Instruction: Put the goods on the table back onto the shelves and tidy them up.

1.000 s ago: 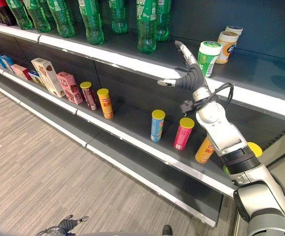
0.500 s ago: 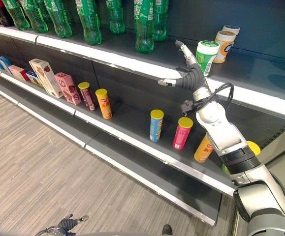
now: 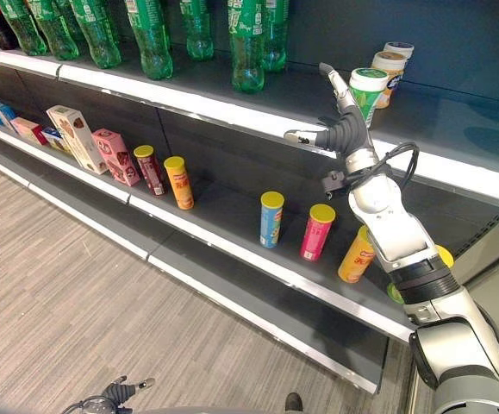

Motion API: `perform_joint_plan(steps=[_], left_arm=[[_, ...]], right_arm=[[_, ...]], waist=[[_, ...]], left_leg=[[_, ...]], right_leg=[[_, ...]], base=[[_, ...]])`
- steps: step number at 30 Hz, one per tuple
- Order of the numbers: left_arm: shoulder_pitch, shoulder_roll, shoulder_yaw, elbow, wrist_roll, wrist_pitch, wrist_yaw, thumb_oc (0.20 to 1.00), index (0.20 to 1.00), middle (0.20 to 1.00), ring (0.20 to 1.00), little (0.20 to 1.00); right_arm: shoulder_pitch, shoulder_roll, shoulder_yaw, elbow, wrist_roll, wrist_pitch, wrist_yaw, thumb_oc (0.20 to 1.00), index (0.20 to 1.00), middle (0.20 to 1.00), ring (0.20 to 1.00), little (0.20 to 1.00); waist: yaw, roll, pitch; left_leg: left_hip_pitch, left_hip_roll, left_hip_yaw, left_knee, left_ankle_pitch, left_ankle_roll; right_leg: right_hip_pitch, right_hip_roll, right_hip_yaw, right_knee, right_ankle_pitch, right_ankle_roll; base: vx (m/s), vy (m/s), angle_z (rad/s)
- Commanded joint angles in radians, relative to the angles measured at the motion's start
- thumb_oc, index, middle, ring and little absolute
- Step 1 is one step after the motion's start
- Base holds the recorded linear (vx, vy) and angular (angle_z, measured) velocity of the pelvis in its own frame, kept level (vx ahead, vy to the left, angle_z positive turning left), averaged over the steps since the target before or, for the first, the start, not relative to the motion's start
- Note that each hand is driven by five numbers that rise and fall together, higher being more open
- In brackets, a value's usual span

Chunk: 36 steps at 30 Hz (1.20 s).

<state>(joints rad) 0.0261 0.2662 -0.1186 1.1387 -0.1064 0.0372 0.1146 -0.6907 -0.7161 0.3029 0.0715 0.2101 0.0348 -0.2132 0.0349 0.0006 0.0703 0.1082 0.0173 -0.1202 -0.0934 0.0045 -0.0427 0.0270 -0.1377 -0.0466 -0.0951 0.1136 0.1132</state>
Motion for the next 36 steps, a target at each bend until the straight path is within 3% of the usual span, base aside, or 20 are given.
perform_joint_plan(steps=[1,11,19,23,28,32,33,34,36], left_arm=[[-0.086,0.035,-0.061,0.059,-0.016,-0.020,0.002,1.000,1.000,1.000,1.000,1.000],[-0.064,0.040,-0.056,0.072,-0.013,-0.037,-0.036,1.000,1.000,1.000,1.000,1.000],[-0.042,0.036,-0.055,0.088,-0.006,-0.055,-0.070,1.000,1.000,1.000,1.000,1.000],[-0.034,0.032,-0.055,0.099,-0.008,-0.059,-0.075,1.000,1.000,1.000,1.000,1.000],[-0.029,0.023,-0.061,0.103,-0.004,-0.059,-0.066,1.000,1.000,1.000,1.000,1.000],[-0.044,0.024,-0.055,0.077,-0.027,-0.068,-0.058,1.000,1.000,1.000,1.000,1.000],[-0.060,0.029,-0.054,0.067,-0.044,-0.069,-0.058,1.000,1.000,1.000,1.000,1.000],[-0.077,0.043,-0.041,0.052,-0.088,-0.077,-0.071,1.000,1.000,1.000,1.000,1.000],[-0.065,0.045,-0.037,0.020,-0.104,-0.079,-0.092,1.000,1.000,1.000,1.000,1.000]], right_arm=[[-0.069,-0.025,0.009,-0.012,0.066,-0.067,0.047,1.000,1.000,1.000,1.000,1.000],[-0.119,-0.075,0.050,-0.064,0.309,-0.159,0.184,1.000,1.000,1.000,1.000,1.000],[-0.097,-0.070,-0.083,-0.136,0.559,-0.260,0.271,1.000,1.000,1.000,1.000,1.000],[-0.081,-0.045,-0.199,-0.178,0.598,-0.325,0.229,1.000,1.000,1.000,1.000,1.000],[-0.067,-0.056,-0.328,-0.242,0.507,-0.380,0.114,1.000,1.000,1.000,1.000,1.000],[-0.085,-0.096,-0.382,-0.309,0.423,-0.387,0.058,1.000,1.000,1.000,1.000,1.000],[-0.107,-0.092,-0.375,-0.317,0.426,-0.395,0.061,1.000,1.000,1.000,1.000,1.000],[-0.123,-0.085,-0.369,-0.328,0.432,-0.391,0.070,1.000,1.000,1.000,1.000,1.000],[-0.121,-0.069,-0.366,-0.333,0.422,-0.386,0.079,1.000,1.000,1.000,1.000,1.000]], waist=[[0.024,-0.010,-0.021],[0.039,-0.016,-0.023],[0.052,-0.016,-0.034],[0.051,-0.016,-0.040],[0.041,-0.015,-0.048],[0.034,-0.021,-0.030],[0.033,-0.037,-0.007],[0.024,-0.046,0.016],[0.021,-0.056,0.025]], left_leg=[[-0.021,0.030,0.117,0.006,-0.075,-0.044],[-0.024,0.032,0.117,0.006,-0.069,-0.048],[-0.025,0.032,0.113,0.006,-0.070,-0.050],[-0.026,0.032,0.112,0.006,-0.073,-0.048],[-0.026,0.031,0.108,0.006,-0.077,-0.046],[-0.045,0.003,0.036,0.023,-0.065,-0.027],[-0.099,-0.028,0.000,0.118,-0.096,-0.032],[-0.136,-0.052,-0.071,0.225,-0.167,-0.038],[-0.135,-0.071,-0.172,0.287,-0.192,-0.047]], right_leg=[[0.055,-0.031,-0.019,0.008,-0.114,0.019],[0.057,-0.030,-0.027,0.008,-0.114,0.021],[0.058,-0.031,-0.033,0.008,-0.118,0.025],[0.056,-0.032,-0.035,0.008,-0.118,0.026],[0.048,-0.027,-0.026,0.008,-0.118,0.027],[0.005,-0.015,0.030,0.008,-0.102,0.026],[-0.014,-0.025,0.048,0.008,-0.089,0.022],[-0.047,-0.018,0.098,0.008,-0.075,0.016],[-0.083,-0.019,0.174,0.022,-0.048,0.022]], base=[[0.00,0.000,0.00],[0.00,0.000,0.00],[0.00,0.002,0.00],[0.00,0.007,0.02],[0.00,0.000,0.00],[-0.10,0.018,-0.11],[-0.21,0.047,-0.37],[-0.22,0.100,-0.47],[-0.14,0.213,-0.73]])
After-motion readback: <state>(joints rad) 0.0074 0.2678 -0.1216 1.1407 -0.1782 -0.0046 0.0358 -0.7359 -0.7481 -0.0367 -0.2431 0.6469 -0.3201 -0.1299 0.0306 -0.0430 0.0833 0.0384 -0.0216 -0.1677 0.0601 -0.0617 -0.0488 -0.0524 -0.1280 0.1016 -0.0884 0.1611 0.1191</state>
